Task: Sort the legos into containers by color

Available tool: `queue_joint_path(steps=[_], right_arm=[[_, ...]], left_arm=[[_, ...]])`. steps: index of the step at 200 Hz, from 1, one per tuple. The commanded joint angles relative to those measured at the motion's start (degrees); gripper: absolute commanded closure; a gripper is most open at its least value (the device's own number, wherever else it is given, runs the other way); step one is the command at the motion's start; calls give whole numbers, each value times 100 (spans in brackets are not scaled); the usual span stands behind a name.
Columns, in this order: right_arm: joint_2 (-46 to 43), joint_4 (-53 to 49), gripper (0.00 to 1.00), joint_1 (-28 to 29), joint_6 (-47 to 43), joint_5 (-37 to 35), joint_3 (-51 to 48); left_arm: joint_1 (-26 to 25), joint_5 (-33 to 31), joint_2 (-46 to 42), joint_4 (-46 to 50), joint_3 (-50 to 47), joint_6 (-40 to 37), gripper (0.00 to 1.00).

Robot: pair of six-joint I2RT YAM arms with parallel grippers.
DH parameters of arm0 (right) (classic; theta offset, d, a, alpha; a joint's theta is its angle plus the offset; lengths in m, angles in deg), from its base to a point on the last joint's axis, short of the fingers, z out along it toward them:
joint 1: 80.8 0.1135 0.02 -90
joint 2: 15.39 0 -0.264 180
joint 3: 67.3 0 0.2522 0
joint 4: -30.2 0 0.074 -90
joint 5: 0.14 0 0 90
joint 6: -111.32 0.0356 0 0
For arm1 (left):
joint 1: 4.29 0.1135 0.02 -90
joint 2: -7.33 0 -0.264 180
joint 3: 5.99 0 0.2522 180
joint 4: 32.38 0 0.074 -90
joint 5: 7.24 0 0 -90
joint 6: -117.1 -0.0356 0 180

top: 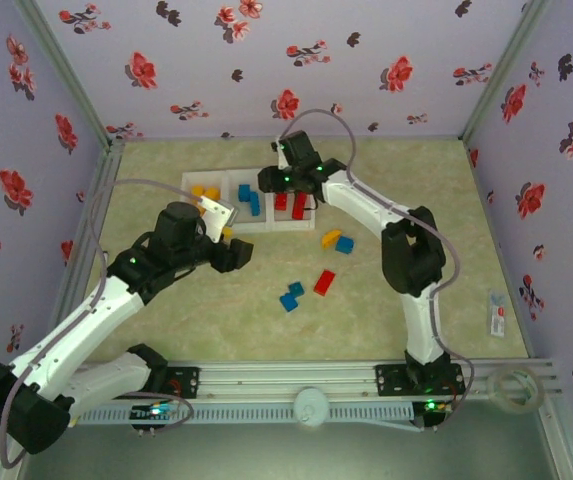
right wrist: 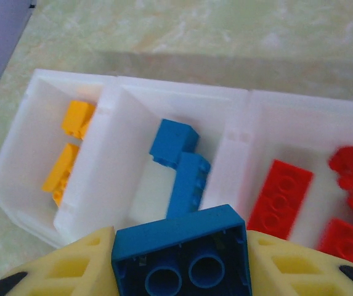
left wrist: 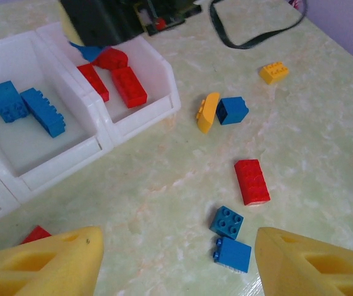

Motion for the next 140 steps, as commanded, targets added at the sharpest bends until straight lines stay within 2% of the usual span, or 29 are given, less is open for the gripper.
queue_joint_path(steps=[1, 18, 45, 63, 140], right_arm=[[377, 73, 60, 144, 176, 396, 641], [667, -50, 58, 202, 211, 520, 1020], [924, -254, 45, 268, 191, 667, 1480], [949, -365, 40, 294, 146, 612, 1607], [620, -484, 36, 295, 19, 430, 1354]], left_arm=[[-28, -155, -79, 8, -21, 53, 33], [-27, -238, -105, 25, -31, 60, 33], [-27, -329, -123, 37, -48, 78, 33], [-27, -385, -140, 49, -48, 87, 33], [-18, -676, -140, 103, 4, 142, 32]])
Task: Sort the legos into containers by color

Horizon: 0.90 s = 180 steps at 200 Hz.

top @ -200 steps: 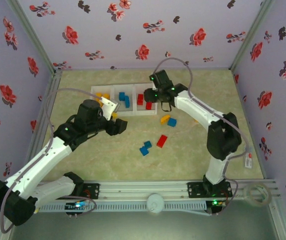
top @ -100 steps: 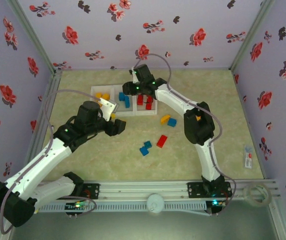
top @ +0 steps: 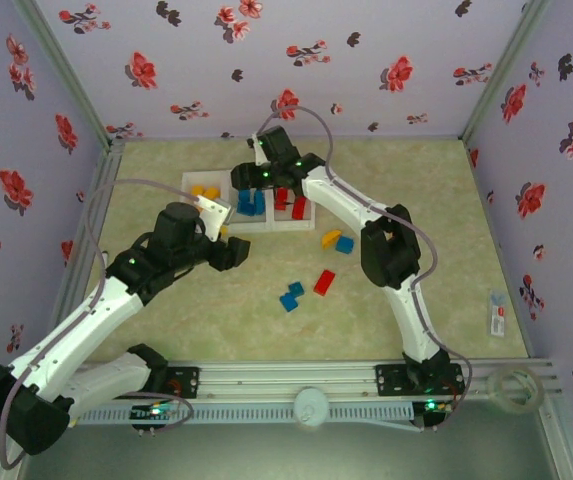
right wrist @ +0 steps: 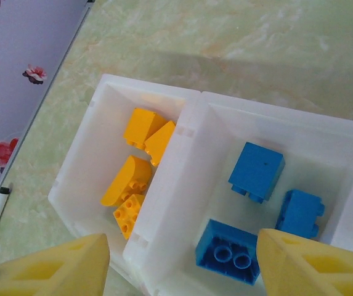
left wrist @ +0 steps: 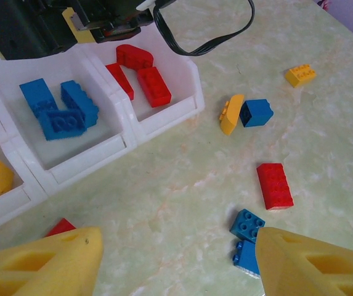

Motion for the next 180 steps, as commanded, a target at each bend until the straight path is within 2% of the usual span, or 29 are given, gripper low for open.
queue_joint_path(steps=[1, 57, 104, 180], right_arm=[[-296, -126, 36, 4, -106, -68, -70], [-977, -97, 36, -4, -276, -538, -838], [-1649, -118, 36, -108, -273, -953, -1631], [-2379, -74, 37, -393, -301, -1267, -2694]], left_arm=[[-18, -261, -98, 78, 13, 112, 32], [15, -953, -79, 185, -65, 646, 31], [23, -1698, 124, 415, -189, 1676, 29], [24, -1739, 1034, 240, -582, 3074, 29]])
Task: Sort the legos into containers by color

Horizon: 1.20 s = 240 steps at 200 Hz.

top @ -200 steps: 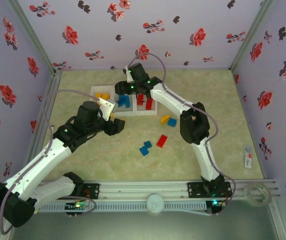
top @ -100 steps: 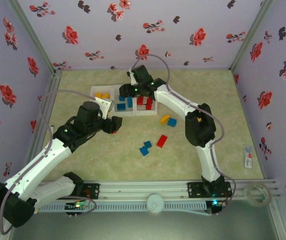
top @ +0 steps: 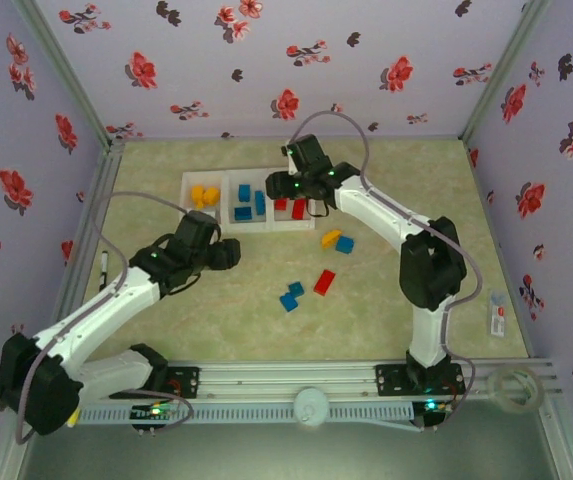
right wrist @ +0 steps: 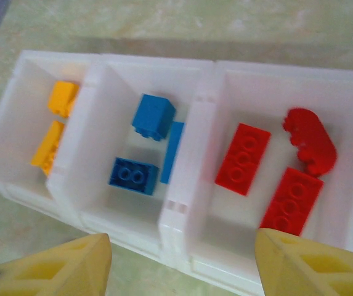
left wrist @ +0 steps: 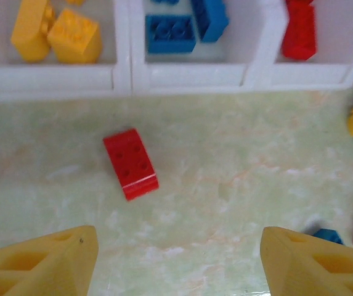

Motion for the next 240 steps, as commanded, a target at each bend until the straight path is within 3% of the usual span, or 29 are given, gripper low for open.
queue_joint_path(steps=[1, 75, 240], right_arm=[[-379, 6, 37, -77, -101, -222, -282], [-747, 45, 37, -104, -56, -263, -876], [-935, 47, 37, -138, -39, -437, -1327]], left_arm=[[23, -177, 237, -89, -93, 637, 29], [185, -433, 1255, -171, -21, 926, 30], [568, -329, 2794, -834, 480, 607, 38]])
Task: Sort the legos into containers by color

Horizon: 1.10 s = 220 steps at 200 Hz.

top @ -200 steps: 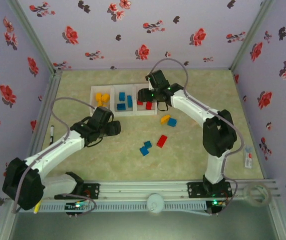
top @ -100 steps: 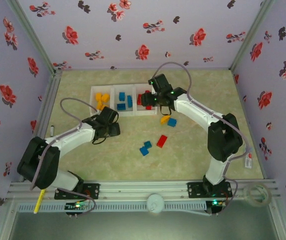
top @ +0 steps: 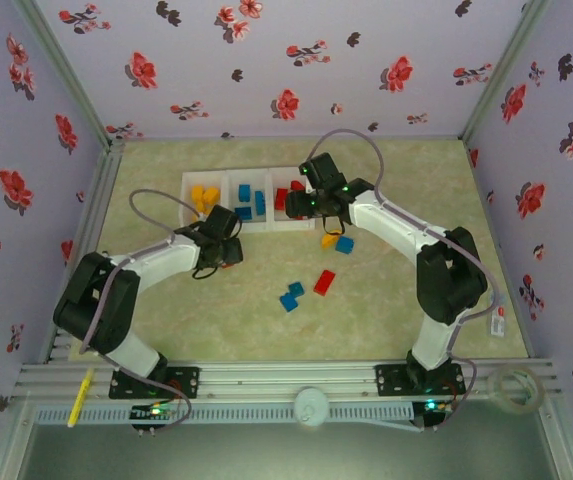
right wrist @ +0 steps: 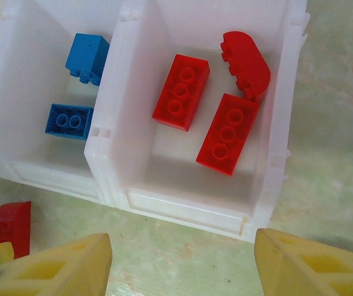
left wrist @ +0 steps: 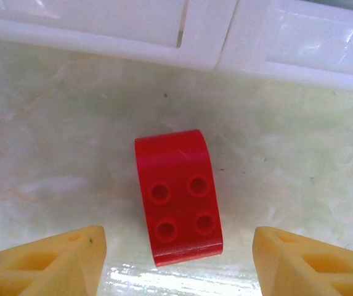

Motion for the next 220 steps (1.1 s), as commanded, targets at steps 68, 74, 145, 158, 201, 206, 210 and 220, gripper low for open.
queue_joint_path(steps=[68, 74, 145, 158, 201, 206, 210, 220], right_arm=[[-180, 53, 37, -45, -59, -137, -109], [-183, 54, 37, -46, -58, -134, -103], [-212, 63, 38, -46, -58, -134, -129], [-215, 58, 39, -46, -50, -134, -128], [-235, 59, 39, -50, -58, -143, -138], [-234, 57, 39, -51, -56, -143, -145], [-245, 62, 39, -47, -57, -143, -150], [-263, 62, 39, -46, -58, -152, -159]], left_arm=[[101, -125, 371, -164, 168, -169, 44], [101, -126, 379, -160, 184, -181, 45], [99, -140, 445, -74, 256, -280, 58], [92, -144, 427, -46, 273, -296, 61], [-40, -211, 300, 265, 480, -428, 66], [-69, -234, 272, 328, 526, -449, 66], [-98, -252, 249, 378, 559, -456, 66], [-172, -286, 193, 537, 667, -508, 66]])
